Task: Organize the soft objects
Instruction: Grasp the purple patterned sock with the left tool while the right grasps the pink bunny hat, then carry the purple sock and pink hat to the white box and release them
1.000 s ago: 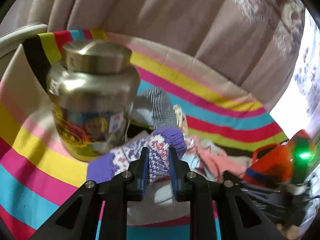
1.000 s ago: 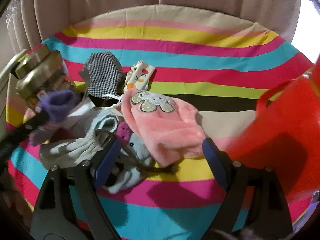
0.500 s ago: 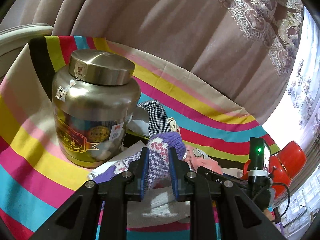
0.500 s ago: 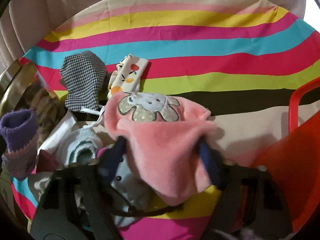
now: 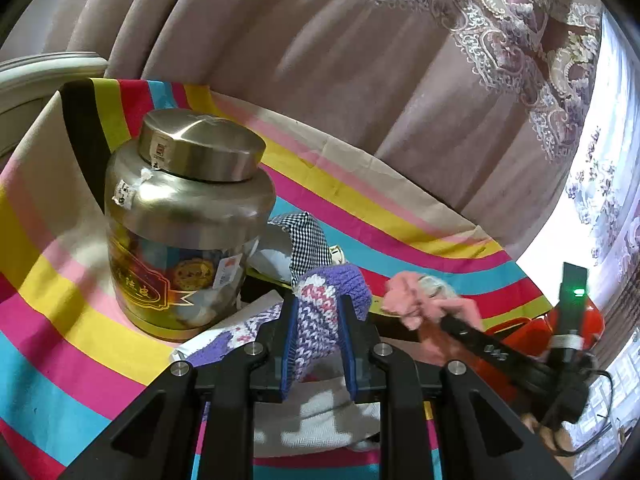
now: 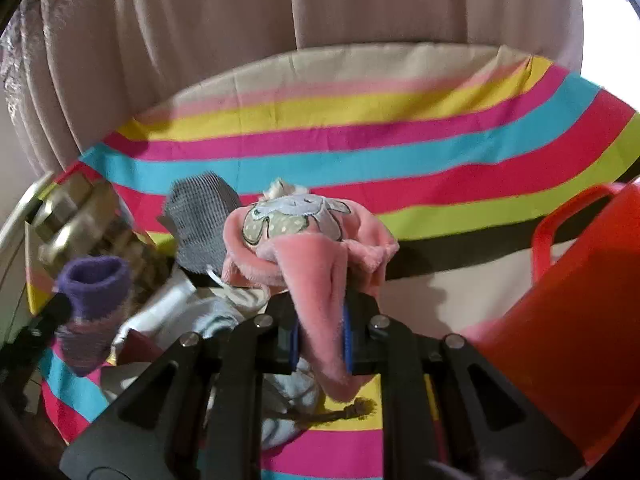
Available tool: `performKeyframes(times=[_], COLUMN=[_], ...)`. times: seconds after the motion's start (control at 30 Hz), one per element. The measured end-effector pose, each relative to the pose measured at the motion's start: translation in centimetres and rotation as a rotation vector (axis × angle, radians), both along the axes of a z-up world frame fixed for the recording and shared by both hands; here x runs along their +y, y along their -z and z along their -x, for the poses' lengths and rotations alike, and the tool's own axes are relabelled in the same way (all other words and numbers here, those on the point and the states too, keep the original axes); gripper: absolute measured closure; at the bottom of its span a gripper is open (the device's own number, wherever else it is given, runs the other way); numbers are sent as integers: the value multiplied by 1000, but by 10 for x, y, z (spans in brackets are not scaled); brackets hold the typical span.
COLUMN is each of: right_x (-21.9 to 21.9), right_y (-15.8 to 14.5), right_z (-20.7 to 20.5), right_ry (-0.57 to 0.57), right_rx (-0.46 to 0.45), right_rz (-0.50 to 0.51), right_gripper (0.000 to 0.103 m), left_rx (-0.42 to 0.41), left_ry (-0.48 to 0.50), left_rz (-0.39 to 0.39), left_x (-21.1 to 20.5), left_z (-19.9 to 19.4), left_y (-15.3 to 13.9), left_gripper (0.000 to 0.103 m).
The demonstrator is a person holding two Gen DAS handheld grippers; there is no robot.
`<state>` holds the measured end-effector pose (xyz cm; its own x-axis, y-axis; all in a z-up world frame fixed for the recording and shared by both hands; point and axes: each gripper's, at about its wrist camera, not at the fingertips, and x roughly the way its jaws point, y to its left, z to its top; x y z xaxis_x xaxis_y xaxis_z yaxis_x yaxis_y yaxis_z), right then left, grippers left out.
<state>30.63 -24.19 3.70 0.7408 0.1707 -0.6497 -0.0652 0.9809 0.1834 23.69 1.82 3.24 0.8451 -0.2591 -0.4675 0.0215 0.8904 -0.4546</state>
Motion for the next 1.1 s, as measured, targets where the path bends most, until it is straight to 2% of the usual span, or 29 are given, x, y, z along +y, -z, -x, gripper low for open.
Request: performKeyframes(times=[0.3,0.47,0.8,1.1], right_x=[22,25,4,-32], right_y=[-27,-33,-40,-46], right_z=[50,78,131,181], right_ry=[-17,-12,27,54], right_rx=[-106,-138,-153,-158], right_rz=[110,149,153,122], right_gripper=[84,84,84,84], left_rx=[-35,-45,-69,-81], left_ry=[8,31,99,155], left_rz=[4,-30,-113,-154], left_x=[-5,-21,-61,-99], left_z=[8,19,54,85], left_y=[-10,-15,-31,-46], left_gripper=[83,83,83,83])
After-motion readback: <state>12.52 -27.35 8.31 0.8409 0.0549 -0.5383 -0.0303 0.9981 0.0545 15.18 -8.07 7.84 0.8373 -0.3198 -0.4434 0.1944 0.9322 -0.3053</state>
